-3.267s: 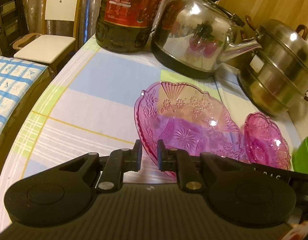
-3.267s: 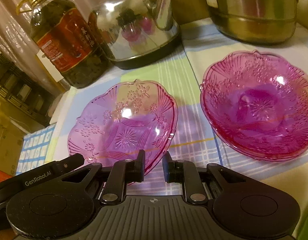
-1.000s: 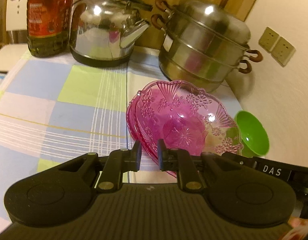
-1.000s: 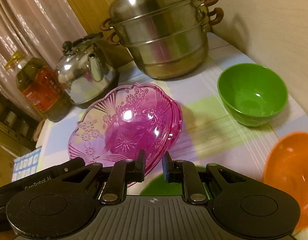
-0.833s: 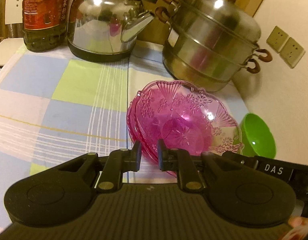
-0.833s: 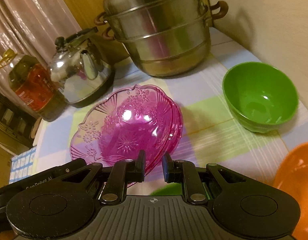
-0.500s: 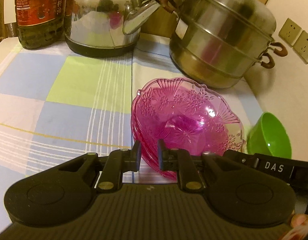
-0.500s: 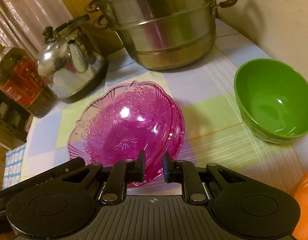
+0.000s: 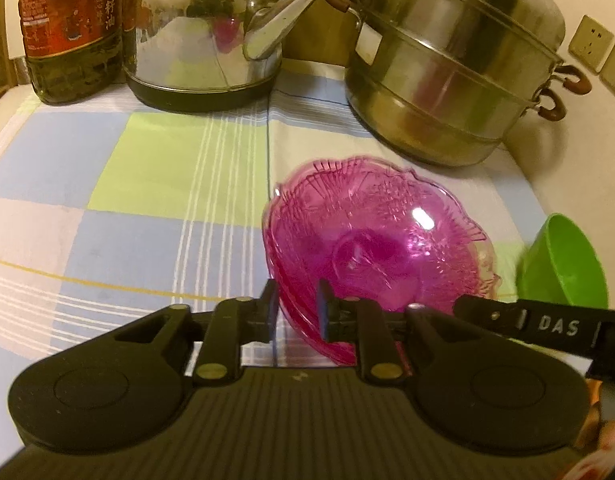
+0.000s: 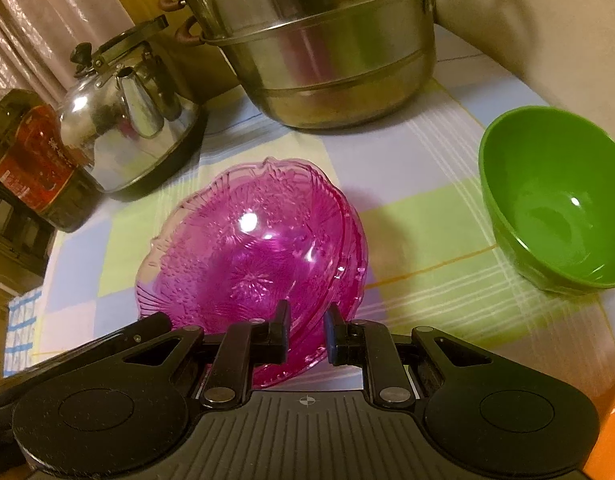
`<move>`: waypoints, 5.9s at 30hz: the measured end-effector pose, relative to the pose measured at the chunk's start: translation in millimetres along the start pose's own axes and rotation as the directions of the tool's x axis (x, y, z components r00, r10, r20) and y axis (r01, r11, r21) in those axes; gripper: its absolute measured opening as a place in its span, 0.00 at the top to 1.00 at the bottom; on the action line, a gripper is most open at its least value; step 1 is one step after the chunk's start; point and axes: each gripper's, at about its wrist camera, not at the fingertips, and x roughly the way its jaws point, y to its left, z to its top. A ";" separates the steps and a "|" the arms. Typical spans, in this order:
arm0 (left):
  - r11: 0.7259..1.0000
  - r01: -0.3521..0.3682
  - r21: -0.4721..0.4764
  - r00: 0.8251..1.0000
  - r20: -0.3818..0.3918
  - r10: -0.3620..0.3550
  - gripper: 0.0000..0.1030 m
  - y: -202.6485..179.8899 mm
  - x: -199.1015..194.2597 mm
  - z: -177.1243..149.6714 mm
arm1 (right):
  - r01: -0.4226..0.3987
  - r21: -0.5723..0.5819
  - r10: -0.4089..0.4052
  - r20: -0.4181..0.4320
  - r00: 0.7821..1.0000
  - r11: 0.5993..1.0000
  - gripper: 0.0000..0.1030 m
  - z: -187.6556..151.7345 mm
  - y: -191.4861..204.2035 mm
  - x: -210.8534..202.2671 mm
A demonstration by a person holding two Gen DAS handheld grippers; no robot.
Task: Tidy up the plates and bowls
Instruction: 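Lift the small pink dish with both tools and lower it onto the pink stack, then open both tools and pull them back from the pink stack, then move both tools toward the orange bowl, then grip the rim of the orange bowl with both tools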
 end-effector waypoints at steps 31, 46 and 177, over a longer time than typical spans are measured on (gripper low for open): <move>0.997 0.078 -0.017 0.989 0.124 -0.076 0.75 -22.5 -155.3 -75.4 | -0.057 0.105 0.040 0.163 0.986 0.993 0.48 -84.6 -27.8 -171.4; 0.993 0.116 0.033 0.989 0.091 -0.119 0.75 -50.8 -199.3 -144.1 | -0.015 0.140 -0.012 0.191 0.981 0.990 0.48 -149.3 -65.2 -240.1; 0.966 0.223 0.134 0.975 -0.019 -0.223 0.84 -224.0 -86.5 -171.7 | 0.170 0.167 -0.193 0.133 0.972 0.971 0.88 -118.4 -215.1 -185.3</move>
